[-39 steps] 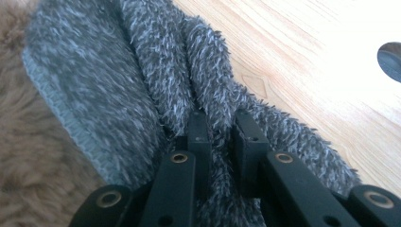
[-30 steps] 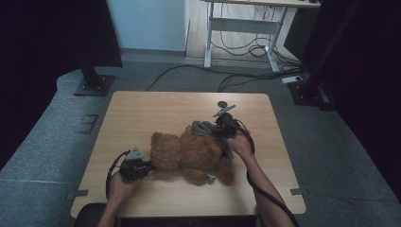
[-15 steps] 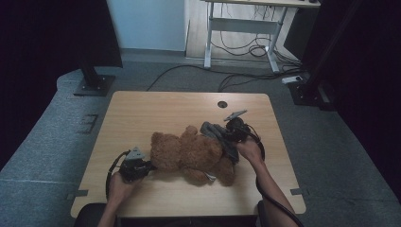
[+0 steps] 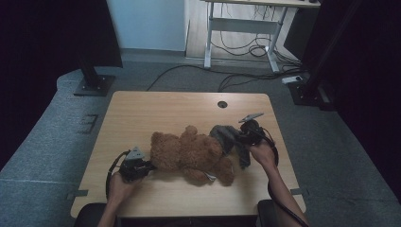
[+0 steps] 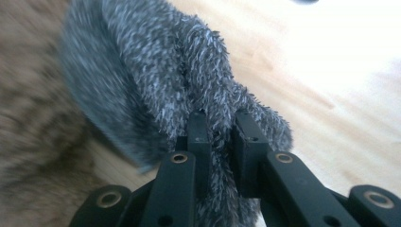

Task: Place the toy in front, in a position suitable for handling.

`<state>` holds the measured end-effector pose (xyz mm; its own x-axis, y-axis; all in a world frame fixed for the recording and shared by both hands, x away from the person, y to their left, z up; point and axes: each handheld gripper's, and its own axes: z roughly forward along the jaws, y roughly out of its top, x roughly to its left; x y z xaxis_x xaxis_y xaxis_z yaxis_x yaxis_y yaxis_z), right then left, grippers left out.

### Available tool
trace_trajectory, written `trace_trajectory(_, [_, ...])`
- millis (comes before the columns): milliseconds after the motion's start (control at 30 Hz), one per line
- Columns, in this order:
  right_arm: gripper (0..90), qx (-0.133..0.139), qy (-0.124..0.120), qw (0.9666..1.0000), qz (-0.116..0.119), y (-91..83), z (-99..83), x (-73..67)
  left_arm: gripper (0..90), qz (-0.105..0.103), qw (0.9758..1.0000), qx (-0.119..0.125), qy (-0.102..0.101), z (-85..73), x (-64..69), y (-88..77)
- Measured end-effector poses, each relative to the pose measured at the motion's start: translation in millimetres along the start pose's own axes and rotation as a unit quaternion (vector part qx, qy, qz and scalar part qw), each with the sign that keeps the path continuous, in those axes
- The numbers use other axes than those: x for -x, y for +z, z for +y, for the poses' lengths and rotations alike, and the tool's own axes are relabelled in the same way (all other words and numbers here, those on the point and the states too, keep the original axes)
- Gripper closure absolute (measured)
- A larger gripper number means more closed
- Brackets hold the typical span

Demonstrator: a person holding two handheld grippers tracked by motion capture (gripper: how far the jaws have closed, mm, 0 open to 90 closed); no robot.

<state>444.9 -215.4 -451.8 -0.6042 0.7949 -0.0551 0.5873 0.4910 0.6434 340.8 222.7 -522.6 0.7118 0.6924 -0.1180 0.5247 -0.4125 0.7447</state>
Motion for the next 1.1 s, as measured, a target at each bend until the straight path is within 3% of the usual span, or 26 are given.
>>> trace_trajectory(133, [79.1, 0.021, -0.007, 0.9997, -0.004, -14.8, 19.6, -1.6, 78.0, 0.0, 1.0, 0.0, 0.0, 0.0, 0.1, 0.1])
trace_trajectory(300, [79.1, 0.036, -0.02, 0.9991, -0.007, -16.3, 48.5, -8.2, 78.0, 0.0, 1.0, 0.0, 0.0, 0.0, 0.0, 0.1])
trace_trajectory(633, [79.1, 0.025, -0.047, 0.9984, 0.021, 23.8, 94.7, -32.3, 77.9, -0.002, 1.0, 0.0, 0.0, 0.1, -0.6, -0.1])
trace_trajectory(767, [79.1, 0.002, -0.058, 0.9977, 0.034, 49.0, 97.9, -43.0, 77.9, -0.002, 1.0, 0.0, 0.0, 0.0, -0.4, -0.1])
trace_trajectory(933, [79.1, -0.028, -0.062, 0.9967, 0.046, 75.9, 89.4, -48.6, 78.0, -0.002, 1.0, -0.001, -0.001, -0.1, -0.4, 0.1])
trace_trajectory(1100, [79.1, -0.047, -0.063, 0.9959, 0.045, 88.9, 77.9, -46.2, 78.1, -0.003, 1.0, -0.001, -0.002, -0.5, -0.5, 0.4])
